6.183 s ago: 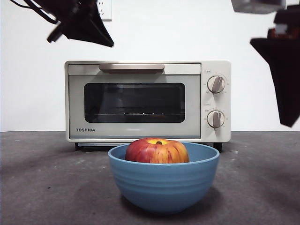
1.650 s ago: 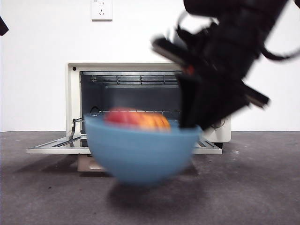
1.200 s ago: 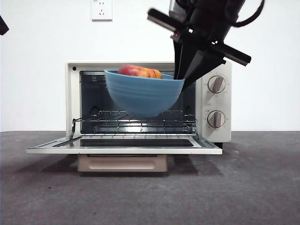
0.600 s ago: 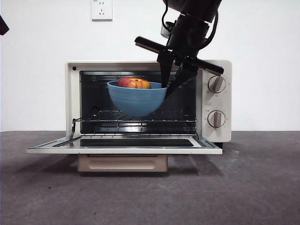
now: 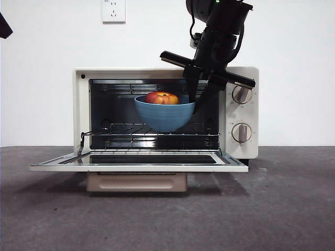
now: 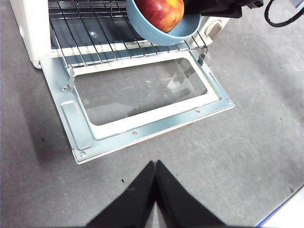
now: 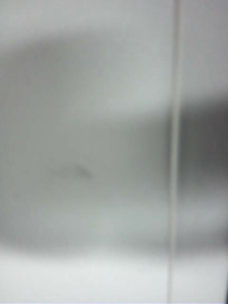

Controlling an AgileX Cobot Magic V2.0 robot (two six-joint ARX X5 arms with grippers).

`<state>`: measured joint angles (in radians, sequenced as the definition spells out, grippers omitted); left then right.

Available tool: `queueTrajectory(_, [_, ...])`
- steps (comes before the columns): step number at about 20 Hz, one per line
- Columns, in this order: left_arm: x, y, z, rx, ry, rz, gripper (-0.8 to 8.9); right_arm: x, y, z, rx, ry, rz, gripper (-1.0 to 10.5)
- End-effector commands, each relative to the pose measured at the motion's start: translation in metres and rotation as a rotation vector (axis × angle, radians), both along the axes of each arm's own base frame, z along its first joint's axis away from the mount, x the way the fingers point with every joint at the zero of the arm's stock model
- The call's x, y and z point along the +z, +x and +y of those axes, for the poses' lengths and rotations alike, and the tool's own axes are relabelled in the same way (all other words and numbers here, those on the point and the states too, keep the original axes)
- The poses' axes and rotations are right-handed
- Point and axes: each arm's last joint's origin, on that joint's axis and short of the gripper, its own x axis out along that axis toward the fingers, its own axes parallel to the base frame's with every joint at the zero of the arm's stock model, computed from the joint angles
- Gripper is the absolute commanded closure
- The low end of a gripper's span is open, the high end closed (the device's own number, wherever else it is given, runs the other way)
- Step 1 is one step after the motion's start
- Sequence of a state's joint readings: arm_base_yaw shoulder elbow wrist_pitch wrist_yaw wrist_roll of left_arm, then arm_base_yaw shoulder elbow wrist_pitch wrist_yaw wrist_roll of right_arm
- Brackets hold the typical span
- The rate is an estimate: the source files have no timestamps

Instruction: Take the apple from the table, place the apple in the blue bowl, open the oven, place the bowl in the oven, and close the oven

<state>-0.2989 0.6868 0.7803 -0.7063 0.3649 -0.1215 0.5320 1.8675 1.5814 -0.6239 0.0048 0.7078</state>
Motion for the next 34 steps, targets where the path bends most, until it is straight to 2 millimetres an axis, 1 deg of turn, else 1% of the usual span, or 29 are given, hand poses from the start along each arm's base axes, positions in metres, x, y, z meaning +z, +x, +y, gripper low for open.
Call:
queueTrajectory(1, [0.002,0.001,-0.001,-0.008,-0.001,-0.012,8.07,0.001,0.005,0.006,-0.003,0.014,-0.017,9.4])
queueTrajectory(3, [0.002,0.001,-0.001,-0.008,0.001,-0.004,8.07,0.001,0.005,0.006,-0.002,0.015,-0.017,9.3])
queueTrajectory(4, [0.001,0.000,-0.001,-0.008,0.003,0.000,8.07,0.001,0.004,0.007,-0.001,0.015,-0.017,9.1])
queueTrajectory(6, [0.001,0.000,-0.001,-0.008,0.003,0.002,8.07,0.002,0.003,0.009,0.004,0.015,-0.020,8.2])
queueTrajectory(7, [0.001,0.000,-0.001,-0.008,0.003,0.002,8.07,0.002,0.003,0.010,0.002,0.013,-0.027,8.0])
queueTrajectory(13, [0.001,0.000,-0.001,-0.008,0.005,0.006,8.07,0.004,0.001,0.017,0.029,0.012,-0.060,8.0])
queueTrajectory(16, [0.001,0.000,-0.001,-0.008,0.005,0.006,8.07,0.006,-0.002,0.015,0.029,-0.007,-0.044,7.9])
queueTrajectory(20, [0.001,0.000,-0.001,-0.008,0.005,0.006,8.07,0.019,-0.009,0.012,0.058,-0.011,-0.078,7.7])
queueTrajectory(23, [0.001,0.000,-0.001,-0.008,0.005,0.006,8.07,0.033,-0.017,0.008,0.069,-0.008,-0.099,7.7])
queueTrajectory(25, [0.001,0.000,-0.001,-0.009,0.006,0.003,8.07,0.043,-0.025,0.003,0.087,-0.022,-0.105,7.7])
queueTrajectory(28, [0.002,0.002,-0.001,-0.007,0.003,-0.013,8.07,0.068,-0.045,-0.005,0.172,-0.067,-0.160,7.7])
queueTrajectory(31, [0.001,0.012,-0.001,0.016,0.000,-0.020,8.07,0.098,-0.076,-0.012,0.310,-0.128,-0.248,7.7])
queueTrajectory(34, [-0.009,0.032,0.003,0.072,0.005,0.018,8.07,0.121,-0.115,-0.017,0.435,-0.212,-0.308,7.7])
